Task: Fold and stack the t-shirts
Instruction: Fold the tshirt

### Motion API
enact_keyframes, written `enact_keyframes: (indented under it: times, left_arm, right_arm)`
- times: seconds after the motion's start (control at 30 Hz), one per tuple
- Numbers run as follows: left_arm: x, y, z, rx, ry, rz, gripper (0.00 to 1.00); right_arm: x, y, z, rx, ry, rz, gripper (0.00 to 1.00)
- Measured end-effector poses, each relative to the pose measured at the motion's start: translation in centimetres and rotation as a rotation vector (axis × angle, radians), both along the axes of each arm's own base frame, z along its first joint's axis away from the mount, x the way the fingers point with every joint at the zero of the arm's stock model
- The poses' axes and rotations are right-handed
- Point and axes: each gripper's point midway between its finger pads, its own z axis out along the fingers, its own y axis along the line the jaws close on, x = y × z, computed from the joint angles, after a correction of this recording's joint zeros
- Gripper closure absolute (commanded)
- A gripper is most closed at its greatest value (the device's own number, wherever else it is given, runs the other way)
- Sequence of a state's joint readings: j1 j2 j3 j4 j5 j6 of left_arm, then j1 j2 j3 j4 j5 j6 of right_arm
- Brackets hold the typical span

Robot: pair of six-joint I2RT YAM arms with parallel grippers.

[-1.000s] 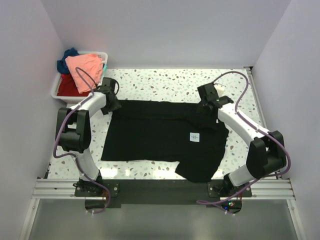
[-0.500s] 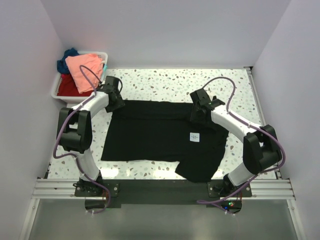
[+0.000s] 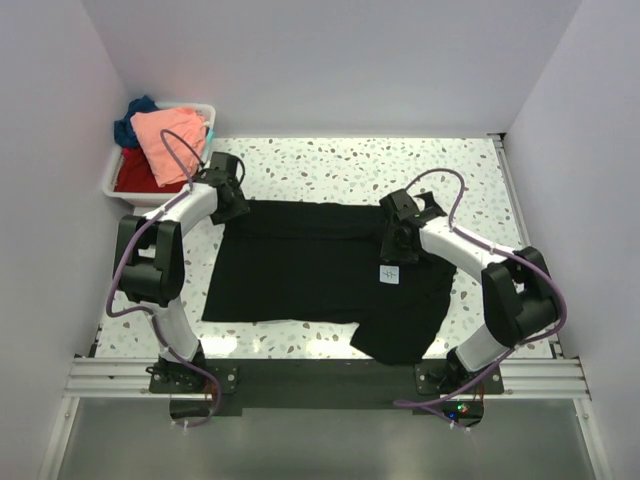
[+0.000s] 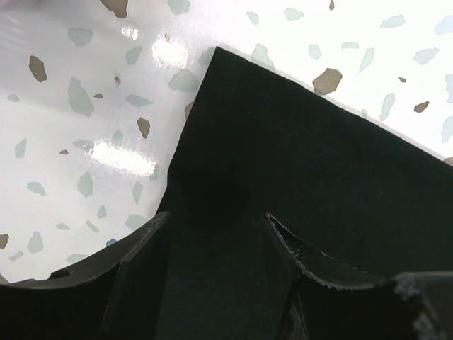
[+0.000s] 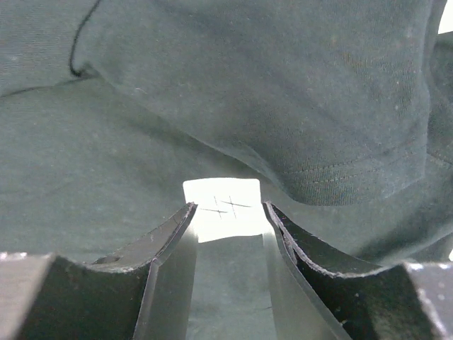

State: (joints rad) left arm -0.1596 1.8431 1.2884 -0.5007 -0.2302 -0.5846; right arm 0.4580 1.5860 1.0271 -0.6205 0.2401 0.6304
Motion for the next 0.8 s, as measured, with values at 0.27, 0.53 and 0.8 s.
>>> enact_keyframes:
  times: [0.27,0.53,0.8]
  left_arm:
    - [0.0,0.0,0.0,0.001,-0.001,-0.003,0.43]
    - [0.1,-0.3,0.0,-0.01,-0.004,-0.012,0.43]
    - [0.2,-0.4,0.1,-0.015,-0.009,-0.015,0.43]
  right_arm:
    - [-0.1,-0.2,-1.3,-0.013,0.015,-0.01,0.54]
    - [1.6,-0.3,-2.4,-0.041,-0.029,-0.023,0.54]
    - [3.7,-0.9,-2.8,-0.105,-0.094,-0.029,0.57]
